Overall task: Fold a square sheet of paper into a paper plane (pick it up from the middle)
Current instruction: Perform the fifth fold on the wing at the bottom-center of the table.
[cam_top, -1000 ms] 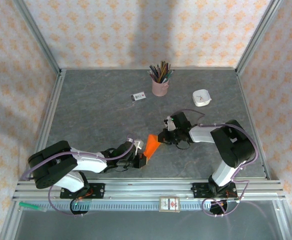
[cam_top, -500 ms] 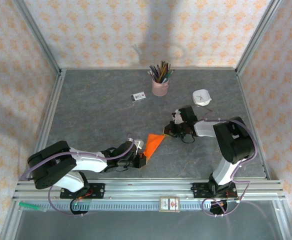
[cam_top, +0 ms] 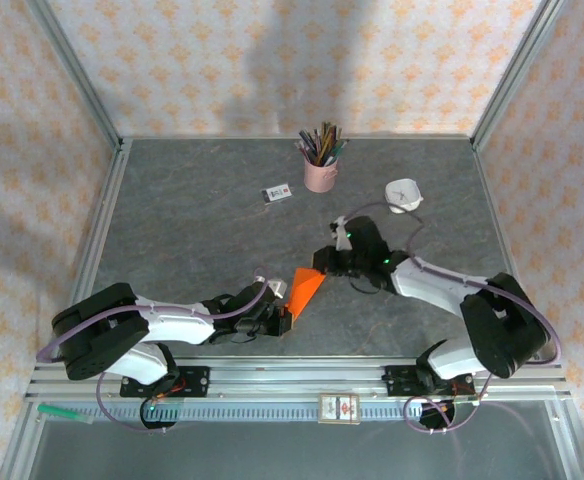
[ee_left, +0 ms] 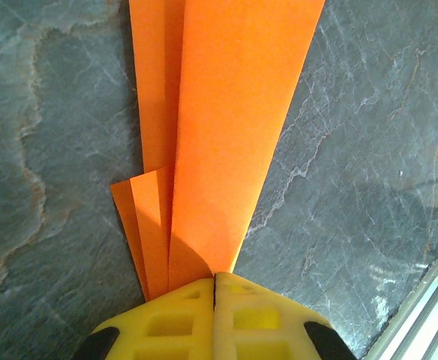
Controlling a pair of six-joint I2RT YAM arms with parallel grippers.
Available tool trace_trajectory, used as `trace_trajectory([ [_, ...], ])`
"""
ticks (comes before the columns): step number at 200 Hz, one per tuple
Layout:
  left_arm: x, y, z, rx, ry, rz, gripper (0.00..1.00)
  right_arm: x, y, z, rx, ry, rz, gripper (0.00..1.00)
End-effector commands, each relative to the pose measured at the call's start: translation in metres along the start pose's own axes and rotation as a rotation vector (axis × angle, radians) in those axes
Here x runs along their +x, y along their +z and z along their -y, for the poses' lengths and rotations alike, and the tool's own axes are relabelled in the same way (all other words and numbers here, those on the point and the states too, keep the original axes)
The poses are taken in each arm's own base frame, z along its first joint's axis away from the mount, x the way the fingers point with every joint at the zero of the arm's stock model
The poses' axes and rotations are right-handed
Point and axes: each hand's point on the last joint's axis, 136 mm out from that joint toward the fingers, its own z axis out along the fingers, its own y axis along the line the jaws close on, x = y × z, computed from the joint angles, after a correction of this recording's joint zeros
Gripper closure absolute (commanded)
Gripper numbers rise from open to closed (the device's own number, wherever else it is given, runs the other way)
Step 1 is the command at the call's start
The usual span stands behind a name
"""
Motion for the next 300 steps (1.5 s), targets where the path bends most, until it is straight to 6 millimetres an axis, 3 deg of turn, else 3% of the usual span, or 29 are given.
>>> trace_trajectory([
  [1, 0.03, -0.001, -0.048, -0.186, -0.024, -0.092, 1.0, 0.027, 0.017, 0.002, 0.017, 0.043, -0.045, 0.93],
  [30, 0.029, -0.001, -0.046, -0.182, -0.021, -0.093, 1.0, 0.048, 0.033, 0.014, 0.038, 0.074, -0.095, 0.94],
  [61, 0.034, -0.004, -0.044, -0.166, -0.02, -0.111, 1.0, 0.065, 0.039, 0.048, 0.165, 0.107, -0.138, 0.97],
  [101, 0.044, -0.01, -0.036, -0.112, -0.02, -0.143, 1.0, 0.083, 0.038, 0.086, 0.325, 0.181, -0.182, 1.0],
  [142, 0.063, -0.015, -0.03, -0.084, -0.008, -0.188, 1.0, 0.095, 0.034, 0.106, 0.421, 0.224, -0.218, 1.0],
  [195, 0.089, -0.022, -0.042, -0.105, -0.019, -0.236, 1.0, 0.101, 0.033, 0.116, 0.456, 0.234, -0.244, 1.0],
  [230, 0.091, -0.03, -0.047, -0.123, -0.023, -0.233, 1.0, 0.1, 0.034, 0.116, 0.455, 0.209, -0.256, 1.0],
  [263, 0.09, -0.038, -0.038, -0.086, -0.025, -0.231, 1.0, 0.093, 0.037, 0.11, 0.441, 0.141, -0.272, 1.0],
  [278, 0.078, -0.045, -0.023, -0.042, 0.004, -0.197, 1.0, 0.088, 0.038, 0.106, 0.425, 0.091, -0.282, 1.0],
  [300, 0.04, -0.062, -0.003, 0.003, 0.034, -0.076, 1.0, 0.076, 0.04, 0.093, 0.385, -0.03, -0.298, 1.0],
])
